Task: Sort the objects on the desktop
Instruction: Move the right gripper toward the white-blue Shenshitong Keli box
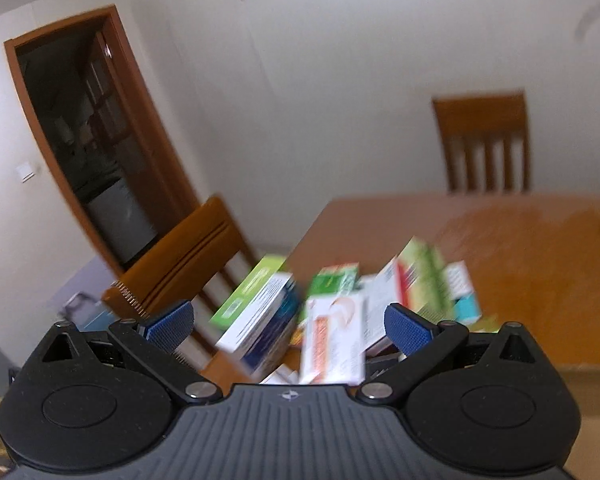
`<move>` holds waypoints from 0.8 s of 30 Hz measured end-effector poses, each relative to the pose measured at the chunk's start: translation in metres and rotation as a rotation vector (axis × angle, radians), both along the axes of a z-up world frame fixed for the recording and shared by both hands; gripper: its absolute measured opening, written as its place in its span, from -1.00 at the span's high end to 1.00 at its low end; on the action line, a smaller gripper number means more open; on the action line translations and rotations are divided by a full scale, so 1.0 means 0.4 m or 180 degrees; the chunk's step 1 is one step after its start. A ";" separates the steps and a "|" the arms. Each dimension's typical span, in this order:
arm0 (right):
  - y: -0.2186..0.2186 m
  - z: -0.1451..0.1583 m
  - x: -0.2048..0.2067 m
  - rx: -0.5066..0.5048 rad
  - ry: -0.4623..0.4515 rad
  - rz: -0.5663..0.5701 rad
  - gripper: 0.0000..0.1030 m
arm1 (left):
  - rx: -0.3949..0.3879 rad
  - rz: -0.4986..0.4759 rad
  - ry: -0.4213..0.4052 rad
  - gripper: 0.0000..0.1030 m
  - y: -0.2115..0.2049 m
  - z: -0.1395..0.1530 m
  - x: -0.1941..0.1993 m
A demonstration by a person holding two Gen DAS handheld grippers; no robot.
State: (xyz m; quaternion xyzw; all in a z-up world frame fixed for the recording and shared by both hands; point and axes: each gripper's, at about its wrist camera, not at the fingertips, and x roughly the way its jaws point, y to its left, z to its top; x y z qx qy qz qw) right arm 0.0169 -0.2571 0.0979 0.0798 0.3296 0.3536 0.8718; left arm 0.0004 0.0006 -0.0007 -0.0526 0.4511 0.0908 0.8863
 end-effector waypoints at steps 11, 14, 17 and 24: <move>0.219 -0.060 0.111 -0.0559 0.0640 -0.0379 -1.00 | 0.0251 -0.0836 -0.0146 -0.99 0.067 -0.035 -0.003; 0.339 -0.087 0.159 -0.0785 0.0841 -0.0463 -1.00 | 0.0250 -0.1103 -0.0131 -0.99 0.131 -0.036 -0.003; 0.451 -0.141 0.206 -0.1060 0.1006 -0.0505 -1.00 | 0.0207 -0.1208 -0.0272 -0.99 0.185 -0.038 0.015; 0.549 -0.255 0.254 -0.1470 0.1380 -0.0665 -1.00 | 0.0144 -0.1295 -0.0412 -0.99 0.264 -0.048 0.058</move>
